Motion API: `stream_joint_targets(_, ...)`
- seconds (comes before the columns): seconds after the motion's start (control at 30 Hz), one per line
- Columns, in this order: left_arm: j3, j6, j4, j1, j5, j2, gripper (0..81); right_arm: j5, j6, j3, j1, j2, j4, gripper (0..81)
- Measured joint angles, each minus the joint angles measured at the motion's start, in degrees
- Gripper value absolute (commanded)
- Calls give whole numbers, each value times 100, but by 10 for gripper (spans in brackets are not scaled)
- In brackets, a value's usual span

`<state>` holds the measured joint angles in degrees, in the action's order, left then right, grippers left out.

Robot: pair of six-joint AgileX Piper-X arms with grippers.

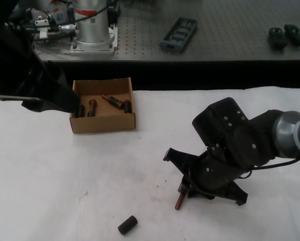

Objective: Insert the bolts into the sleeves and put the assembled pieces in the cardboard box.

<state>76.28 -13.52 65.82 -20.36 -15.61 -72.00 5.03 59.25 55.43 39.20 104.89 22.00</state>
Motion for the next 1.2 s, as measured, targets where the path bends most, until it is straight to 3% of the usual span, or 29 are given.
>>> stream_joint_targets(0.3,0,0,0,0,0,7,400,155,249,3,-33,34,-82,174)
stream_joint_targets(0.47,0,0,0,0,0,7,400,215,283,3,-56,50,-102,15)
stream_joint_targets(0.5,0,0,0,0,0,7,400,215,283,3,-56,50,-112,42)
stream_joint_targets(0.8,0,0,0,0,0,7,400,280,-152,3,-101,24,-104,43)
stream_joint_targets(0.87,0,0,0,0,0,7,400,301,-746,3,-172,-93,120,43)
stream_joint_targets(0.97,0,0,-30,0,0,7,400,-206,-3016,-54,-322,-549,910,43)
stream_joint_targets(1.03,-109,-9,-310,0,0,7,400,-559,-3953,-78,-369,-881,1191,43)
stream_joint_targets(1.13,-430,3,-750,0,0,7,400,-773,-5033,-87,-378,-1225,1341,43)
stream_joint_targets(1.2,-714,2,-944,-12,-13,-34,400,-554,-5656,-274,-378,-1902,1344,43)
